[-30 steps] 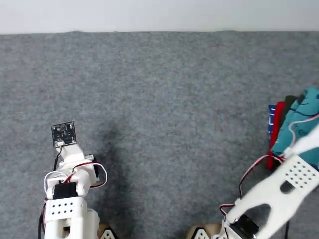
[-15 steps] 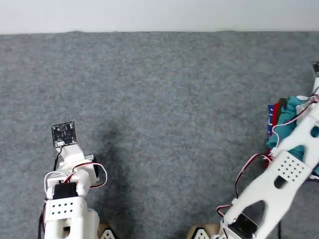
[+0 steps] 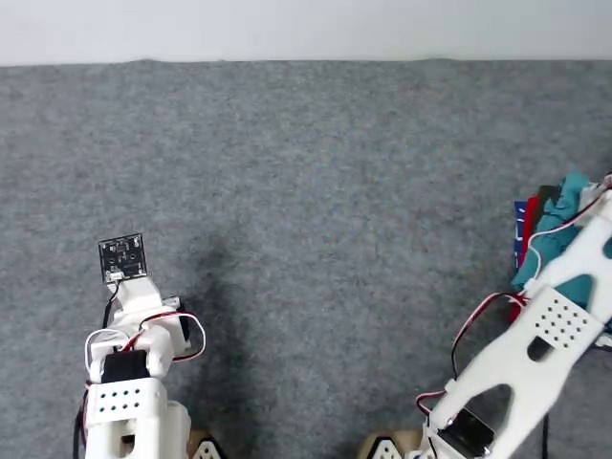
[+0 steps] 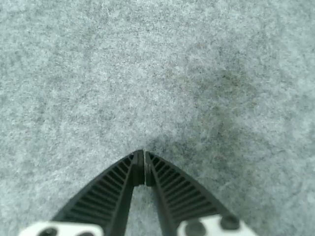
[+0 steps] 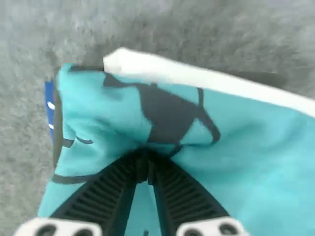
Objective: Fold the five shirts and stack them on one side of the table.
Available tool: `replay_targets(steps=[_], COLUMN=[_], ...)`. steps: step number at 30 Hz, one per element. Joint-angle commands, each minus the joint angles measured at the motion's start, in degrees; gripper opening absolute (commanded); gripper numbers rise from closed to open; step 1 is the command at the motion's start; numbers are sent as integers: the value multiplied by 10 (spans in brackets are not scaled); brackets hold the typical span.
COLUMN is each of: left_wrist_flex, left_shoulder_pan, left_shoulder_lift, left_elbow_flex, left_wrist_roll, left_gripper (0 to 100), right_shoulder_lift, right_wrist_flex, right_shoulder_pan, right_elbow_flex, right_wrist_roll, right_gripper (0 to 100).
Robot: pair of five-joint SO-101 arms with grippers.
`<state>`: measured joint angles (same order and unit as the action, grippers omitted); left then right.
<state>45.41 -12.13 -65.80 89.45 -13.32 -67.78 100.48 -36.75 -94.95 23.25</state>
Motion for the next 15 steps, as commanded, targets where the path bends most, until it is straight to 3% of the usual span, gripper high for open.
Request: replay_targets(steps=[1,8,15], left_wrist_flex=[-12,-12,-12], left_shoulder_pan=[-1,-1,-1], left_shoulder_lift=[-4,-4,-4], left_elbow_flex=[-3,-3,-3], left_wrist_roll=[-4,-4,-4], left_gripper=[15,15,15], right_shoulder_lift=[109,311,493], right_wrist_flex=[27,26,24], right_shoulder_pan=[-3,16,92], right_elbow_flex=[37,305,570], right_wrist_roll=[-14,-17,-18], right_gripper=[9,9,9])
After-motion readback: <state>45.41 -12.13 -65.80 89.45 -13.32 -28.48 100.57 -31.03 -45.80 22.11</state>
